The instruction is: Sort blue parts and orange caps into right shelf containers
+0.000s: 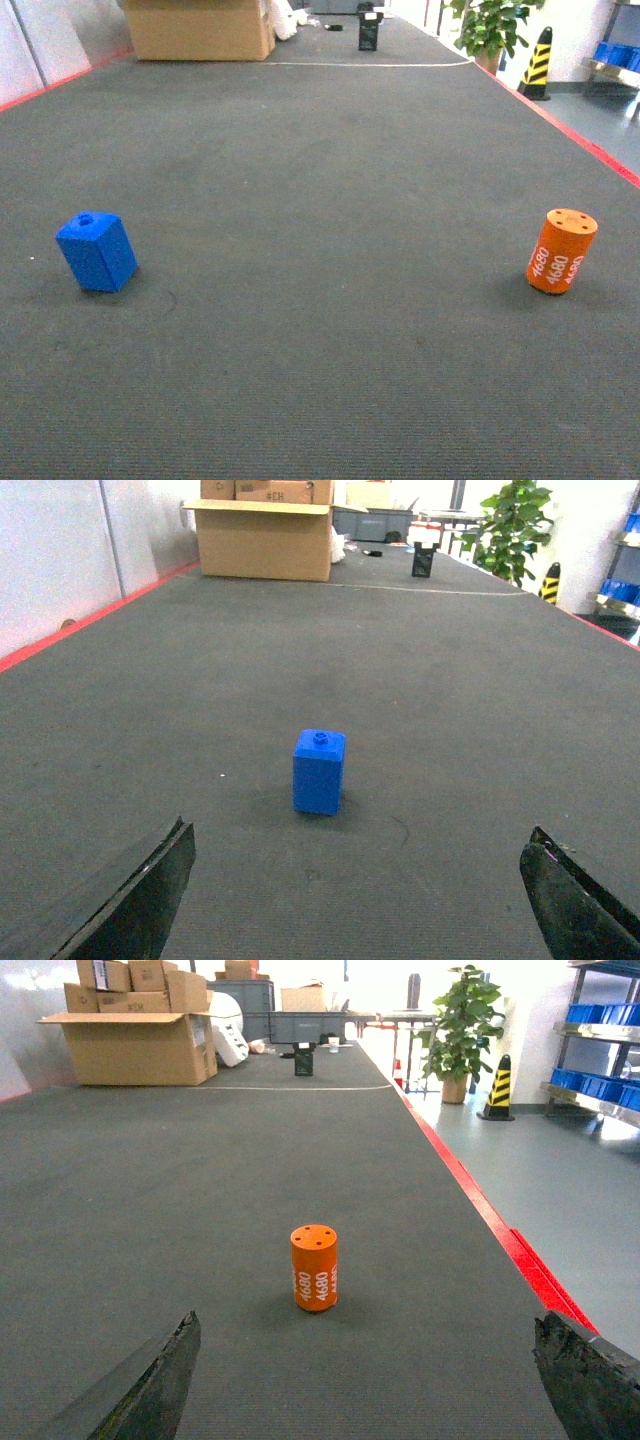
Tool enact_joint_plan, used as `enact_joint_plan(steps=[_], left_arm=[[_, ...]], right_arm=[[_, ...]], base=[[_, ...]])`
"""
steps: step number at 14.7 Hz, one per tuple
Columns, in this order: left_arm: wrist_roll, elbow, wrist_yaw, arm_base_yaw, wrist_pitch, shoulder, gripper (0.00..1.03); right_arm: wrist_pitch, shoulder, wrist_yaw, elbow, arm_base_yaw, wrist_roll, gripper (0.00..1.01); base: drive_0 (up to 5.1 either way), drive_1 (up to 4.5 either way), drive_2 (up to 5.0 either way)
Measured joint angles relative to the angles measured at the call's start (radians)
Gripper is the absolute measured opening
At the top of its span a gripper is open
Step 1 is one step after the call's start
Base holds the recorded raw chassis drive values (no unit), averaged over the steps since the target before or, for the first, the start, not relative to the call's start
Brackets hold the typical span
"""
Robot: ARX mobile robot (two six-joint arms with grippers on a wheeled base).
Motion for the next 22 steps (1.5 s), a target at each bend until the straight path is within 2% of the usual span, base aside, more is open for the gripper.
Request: enact_joint_plan(steps=[22], left_arm=[[0.000,0.000,0.000,0.000,0.000,0.000,0.98]], right_arm=[[0.000,0.000,0.000,0.000,0.000,0.000,0.98]], base=[[0.0,0.00,0.0]])
